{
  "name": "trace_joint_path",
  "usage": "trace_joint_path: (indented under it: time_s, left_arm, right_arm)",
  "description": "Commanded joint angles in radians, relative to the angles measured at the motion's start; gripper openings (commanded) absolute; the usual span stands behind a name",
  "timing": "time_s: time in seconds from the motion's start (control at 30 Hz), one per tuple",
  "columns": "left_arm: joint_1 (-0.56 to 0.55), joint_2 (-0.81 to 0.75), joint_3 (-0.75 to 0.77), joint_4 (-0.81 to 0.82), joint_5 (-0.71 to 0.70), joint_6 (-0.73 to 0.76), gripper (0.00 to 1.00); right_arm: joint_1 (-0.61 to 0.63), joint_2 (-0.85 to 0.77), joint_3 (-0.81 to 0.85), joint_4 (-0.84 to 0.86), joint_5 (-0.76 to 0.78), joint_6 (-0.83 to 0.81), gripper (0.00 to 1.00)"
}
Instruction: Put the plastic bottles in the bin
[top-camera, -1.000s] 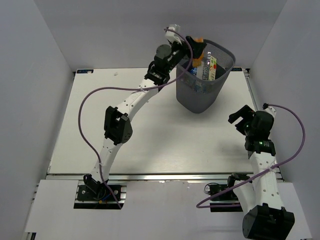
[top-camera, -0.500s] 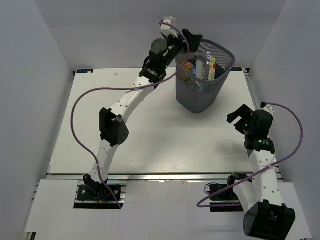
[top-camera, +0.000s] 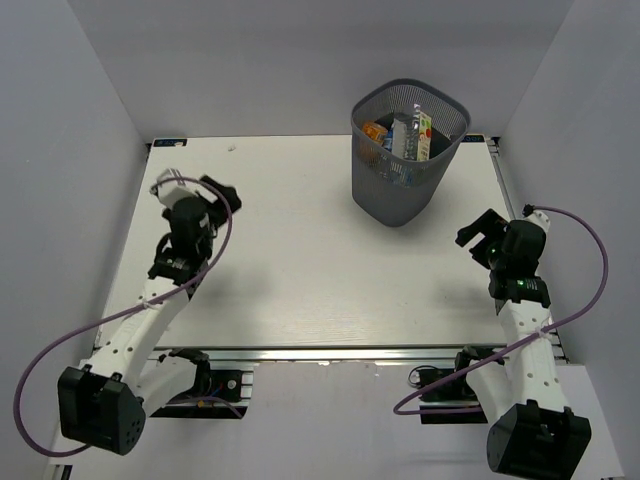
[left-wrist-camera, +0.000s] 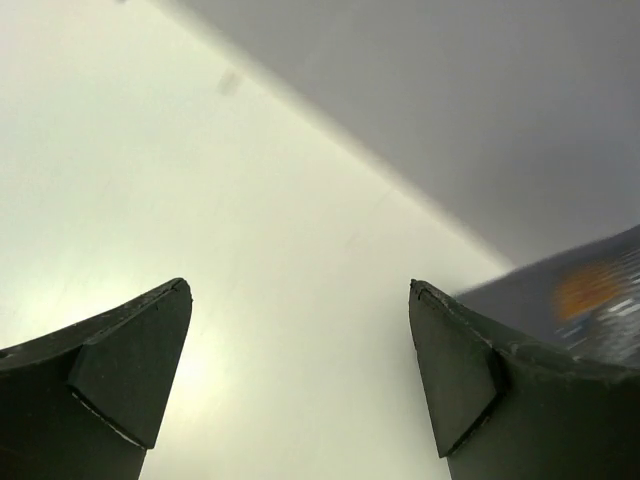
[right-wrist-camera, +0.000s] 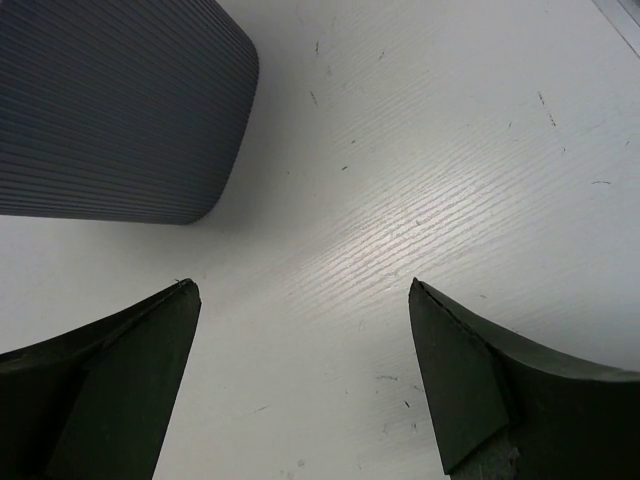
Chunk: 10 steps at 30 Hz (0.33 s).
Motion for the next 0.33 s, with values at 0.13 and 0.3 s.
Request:
trace_joint_path:
  time_s: [0.13, 0.3]
  left_arm:
    - [0.000, -0.026, -0.087, -0.230, -0.118, -0.114, 0.98]
    - [0.003, -0.030, -0.083, -0.194, -0.102, -0.102, 0.98]
  right_arm:
    - [0.003, -0.029, 0.019, 0.017, 0.045, 0.001, 0.89]
    - [0.003, -0.051, 0.013, 0.035, 0.051, 0.001, 0.89]
